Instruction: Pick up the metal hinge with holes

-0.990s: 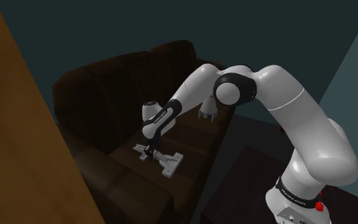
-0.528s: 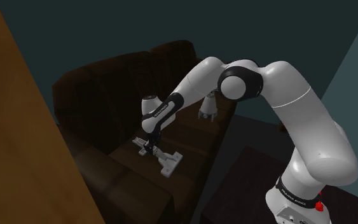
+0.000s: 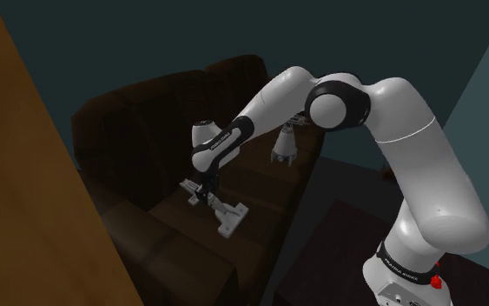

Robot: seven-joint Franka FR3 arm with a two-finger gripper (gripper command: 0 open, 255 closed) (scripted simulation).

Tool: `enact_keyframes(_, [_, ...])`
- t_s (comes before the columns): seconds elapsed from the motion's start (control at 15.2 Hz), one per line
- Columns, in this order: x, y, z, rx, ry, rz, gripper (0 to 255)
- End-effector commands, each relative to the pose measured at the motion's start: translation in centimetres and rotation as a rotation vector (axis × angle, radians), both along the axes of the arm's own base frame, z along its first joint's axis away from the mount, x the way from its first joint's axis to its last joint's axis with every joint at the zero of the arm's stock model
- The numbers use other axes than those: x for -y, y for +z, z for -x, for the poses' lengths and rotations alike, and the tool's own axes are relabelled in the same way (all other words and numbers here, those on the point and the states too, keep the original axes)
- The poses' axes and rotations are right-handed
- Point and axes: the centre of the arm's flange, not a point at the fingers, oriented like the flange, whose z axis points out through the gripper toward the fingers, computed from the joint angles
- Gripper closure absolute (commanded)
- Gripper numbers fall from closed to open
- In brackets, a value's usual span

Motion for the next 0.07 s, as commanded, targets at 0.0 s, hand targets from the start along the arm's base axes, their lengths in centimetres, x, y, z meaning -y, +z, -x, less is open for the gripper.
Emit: enact_keyframes(0.0, [0.05,0.39,-0.02,0.000,0.000,0.000,255])
